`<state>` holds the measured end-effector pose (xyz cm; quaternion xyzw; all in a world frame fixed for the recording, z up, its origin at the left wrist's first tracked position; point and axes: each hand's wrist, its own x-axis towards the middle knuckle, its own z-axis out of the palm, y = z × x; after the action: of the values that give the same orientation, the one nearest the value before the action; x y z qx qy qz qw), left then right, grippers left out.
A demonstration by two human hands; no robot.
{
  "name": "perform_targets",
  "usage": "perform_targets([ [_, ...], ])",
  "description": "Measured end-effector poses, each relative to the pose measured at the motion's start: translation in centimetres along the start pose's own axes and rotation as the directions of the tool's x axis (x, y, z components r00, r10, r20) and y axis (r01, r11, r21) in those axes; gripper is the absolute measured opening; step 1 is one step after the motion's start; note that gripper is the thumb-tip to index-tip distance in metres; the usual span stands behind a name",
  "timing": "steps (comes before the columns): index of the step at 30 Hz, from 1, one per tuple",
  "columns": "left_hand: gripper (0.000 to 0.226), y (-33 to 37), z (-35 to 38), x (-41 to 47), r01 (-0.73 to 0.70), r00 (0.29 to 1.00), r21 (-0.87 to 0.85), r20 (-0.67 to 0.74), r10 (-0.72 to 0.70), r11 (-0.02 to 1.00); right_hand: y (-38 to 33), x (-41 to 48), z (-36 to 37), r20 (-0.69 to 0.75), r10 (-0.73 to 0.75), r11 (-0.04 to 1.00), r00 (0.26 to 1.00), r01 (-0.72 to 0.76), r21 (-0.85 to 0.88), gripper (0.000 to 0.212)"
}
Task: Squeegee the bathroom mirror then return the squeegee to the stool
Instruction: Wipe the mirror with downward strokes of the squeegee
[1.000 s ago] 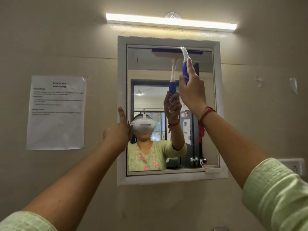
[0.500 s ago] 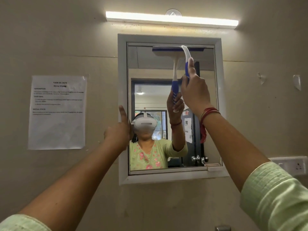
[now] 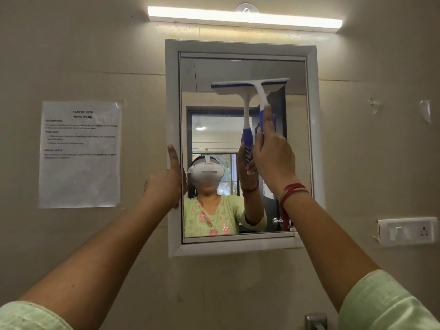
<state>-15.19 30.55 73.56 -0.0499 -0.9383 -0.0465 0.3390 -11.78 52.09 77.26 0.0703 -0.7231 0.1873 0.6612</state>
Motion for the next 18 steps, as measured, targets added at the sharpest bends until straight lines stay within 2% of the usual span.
perform_targets([
  [10,0.136,-0.1,0.1,0.2,0.014,1.0,0.004,0.024,-0.014,1.0,0.9,-7.0,0.0,0.046,0.021,0.997,0.999,-0.024,0.068,0.059],
  [18,0.133,-0.1,-0.1,-0.1,0.022,0.999,-0.026,0.043,-0.021,0.999,1.5,-12.4,0.2,0.064,0.04,0.993,0.997,-0.047,0.109,0.062],
])
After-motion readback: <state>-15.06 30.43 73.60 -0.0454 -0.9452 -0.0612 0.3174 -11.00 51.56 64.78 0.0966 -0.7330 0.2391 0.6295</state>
